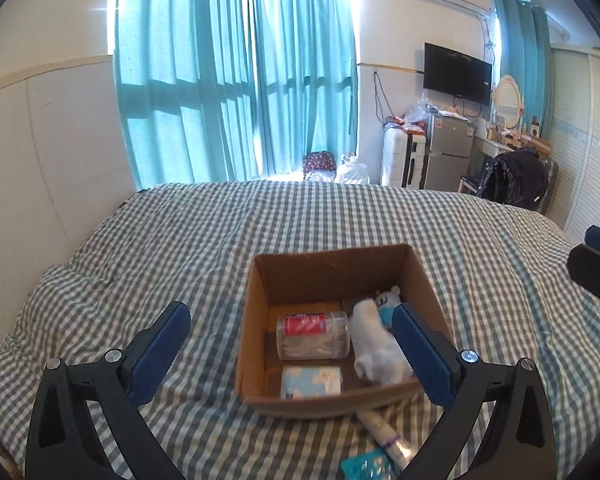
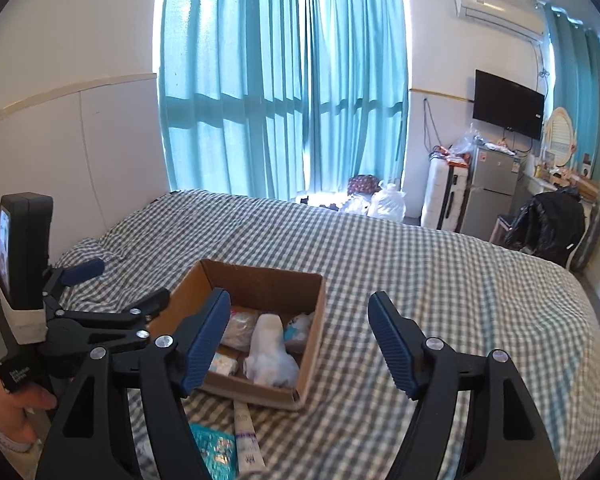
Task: Organize objects
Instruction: 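Carry the sock and floss bottle into the box and open both tools, then grasp the beige lace cloth with the left tool while the right tool grasps the blue blister pack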
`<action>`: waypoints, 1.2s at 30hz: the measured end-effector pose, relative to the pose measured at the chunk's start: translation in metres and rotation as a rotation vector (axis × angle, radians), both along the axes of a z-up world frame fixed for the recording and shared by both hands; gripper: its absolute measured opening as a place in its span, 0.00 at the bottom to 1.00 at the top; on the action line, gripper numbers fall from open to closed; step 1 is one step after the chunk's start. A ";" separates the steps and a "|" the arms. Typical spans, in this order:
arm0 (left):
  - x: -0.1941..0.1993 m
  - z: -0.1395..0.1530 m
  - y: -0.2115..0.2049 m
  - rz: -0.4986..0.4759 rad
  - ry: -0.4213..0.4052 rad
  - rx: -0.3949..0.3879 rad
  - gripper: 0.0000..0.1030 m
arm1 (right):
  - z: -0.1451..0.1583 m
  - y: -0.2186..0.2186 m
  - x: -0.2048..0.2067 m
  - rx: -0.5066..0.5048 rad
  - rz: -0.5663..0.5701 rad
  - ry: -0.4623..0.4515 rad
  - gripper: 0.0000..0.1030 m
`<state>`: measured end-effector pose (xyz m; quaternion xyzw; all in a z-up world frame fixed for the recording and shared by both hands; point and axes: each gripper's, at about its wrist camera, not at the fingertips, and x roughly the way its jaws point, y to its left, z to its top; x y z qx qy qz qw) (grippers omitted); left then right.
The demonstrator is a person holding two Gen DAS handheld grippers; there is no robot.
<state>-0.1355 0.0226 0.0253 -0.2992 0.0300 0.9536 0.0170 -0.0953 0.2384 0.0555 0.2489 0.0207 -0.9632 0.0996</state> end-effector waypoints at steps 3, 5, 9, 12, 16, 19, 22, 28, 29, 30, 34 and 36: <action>0.016 -0.005 -0.005 0.010 -0.009 -0.006 1.00 | -0.002 0.001 0.019 -0.002 -0.001 -0.007 0.70; 0.025 -0.012 -0.009 0.019 -0.020 -0.009 1.00 | -0.008 0.002 0.031 -0.002 -0.001 -0.015 0.70; 0.044 -0.028 -0.016 0.033 -0.043 -0.019 1.00 | -0.026 -0.002 0.050 0.000 0.002 -0.047 0.70; 0.059 -0.047 -0.021 0.046 -0.062 -0.037 1.00 | -0.046 -0.007 0.059 0.014 -0.002 -0.077 0.70; 0.077 -0.077 -0.025 0.054 -0.101 -0.054 1.00 | -0.085 -0.009 0.065 0.011 -0.013 -0.146 0.70; 0.085 -0.102 -0.023 0.039 -0.146 -0.051 1.00 | -0.116 -0.012 0.065 0.019 -0.030 -0.201 0.70; 0.091 -0.127 -0.018 0.010 -0.194 -0.049 1.00 | -0.143 -0.013 0.065 0.014 -0.030 -0.252 0.70; 0.094 -0.161 0.002 -0.073 -0.258 -0.073 1.00 | -0.167 -0.012 0.061 0.011 -0.048 -0.307 0.70; 0.093 -0.166 0.005 -0.083 -0.264 -0.073 1.00 | -0.168 -0.010 0.061 0.008 -0.053 -0.311 0.70; 0.092 -0.170 0.008 -0.094 -0.271 -0.076 1.00 | -0.169 -0.009 0.060 0.008 -0.055 -0.314 0.70; 0.089 -0.184 0.017 -0.139 -0.294 -0.067 0.87 | -0.173 -0.009 0.058 0.002 -0.065 -0.331 0.70; 0.089 -0.189 0.016 -0.185 -0.326 -0.012 0.66 | -0.173 -0.010 0.057 -0.001 -0.066 -0.338 0.70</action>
